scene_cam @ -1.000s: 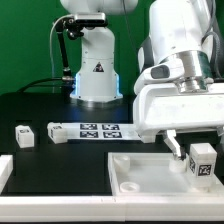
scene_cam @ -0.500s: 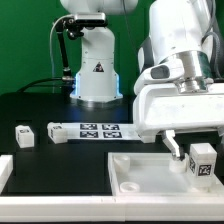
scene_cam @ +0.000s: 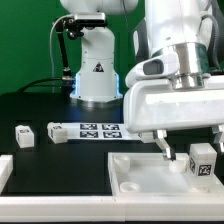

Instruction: Assemble square table

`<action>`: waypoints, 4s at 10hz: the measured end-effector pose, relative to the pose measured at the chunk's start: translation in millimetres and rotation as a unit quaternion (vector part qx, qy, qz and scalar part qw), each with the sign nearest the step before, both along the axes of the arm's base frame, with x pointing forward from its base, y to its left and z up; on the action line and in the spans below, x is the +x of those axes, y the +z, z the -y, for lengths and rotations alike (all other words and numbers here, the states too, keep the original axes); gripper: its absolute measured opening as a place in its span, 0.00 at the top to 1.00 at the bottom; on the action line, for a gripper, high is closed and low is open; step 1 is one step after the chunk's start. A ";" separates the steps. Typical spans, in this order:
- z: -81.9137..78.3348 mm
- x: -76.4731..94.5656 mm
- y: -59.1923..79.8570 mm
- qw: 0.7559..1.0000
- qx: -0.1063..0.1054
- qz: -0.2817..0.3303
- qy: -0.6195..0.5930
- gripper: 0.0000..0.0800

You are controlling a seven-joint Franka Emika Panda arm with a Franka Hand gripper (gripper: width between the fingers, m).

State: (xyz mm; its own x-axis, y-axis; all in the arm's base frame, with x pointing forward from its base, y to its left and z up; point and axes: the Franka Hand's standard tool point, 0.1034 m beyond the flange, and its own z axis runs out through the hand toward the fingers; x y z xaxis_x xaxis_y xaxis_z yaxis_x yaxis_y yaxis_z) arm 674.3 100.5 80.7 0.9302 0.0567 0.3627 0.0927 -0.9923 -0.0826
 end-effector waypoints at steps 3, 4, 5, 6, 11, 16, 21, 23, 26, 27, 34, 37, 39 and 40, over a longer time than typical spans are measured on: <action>-12.9 -2.5 1.8 0.996 0.013 -0.092 0.003 0.19; -8.2 -7.9 0.2 0.990 0.012 -0.137 0.011 0.19; -0.6 -10.1 -0.3 0.984 0.012 -0.176 0.014 0.19; 5.9 -8.7 0.5 0.980 0.012 -0.198 0.014 0.19; 1.7 -7.3 2.4 0.978 0.010 -0.201 -0.050 0.53; -1.8 -7.1 2.0 0.948 0.044 -0.212 -0.232 0.64; -11.8 -2.8 0.7 0.764 0.158 -0.213 -0.588 0.64; -8.7 -3.9 0.7 0.746 0.168 -0.213 -0.608 0.64; -7.4 -6.3 -2.2 0.839 0.134 -0.208 -0.486 0.42; -6.7 -6.2 -2.1 0.887 0.107 -0.206 -0.398 0.24; -6.6 1.7 2.2 0.987 -0.002 -0.153 -0.044 0.19; -3.9 1.3 1.4 0.983 0.008 -0.158 -0.089 0.50; -1.8 1.4 0.8 0.973 0.023 -0.164 -0.162 0.63; -2.2 1.2 0.3 0.962 0.034 -0.167 -0.212 0.63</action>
Offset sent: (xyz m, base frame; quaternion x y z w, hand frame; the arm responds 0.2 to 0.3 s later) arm 0.0071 -0.0078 0.0003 0.0001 -0.1857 -0.0265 0.9823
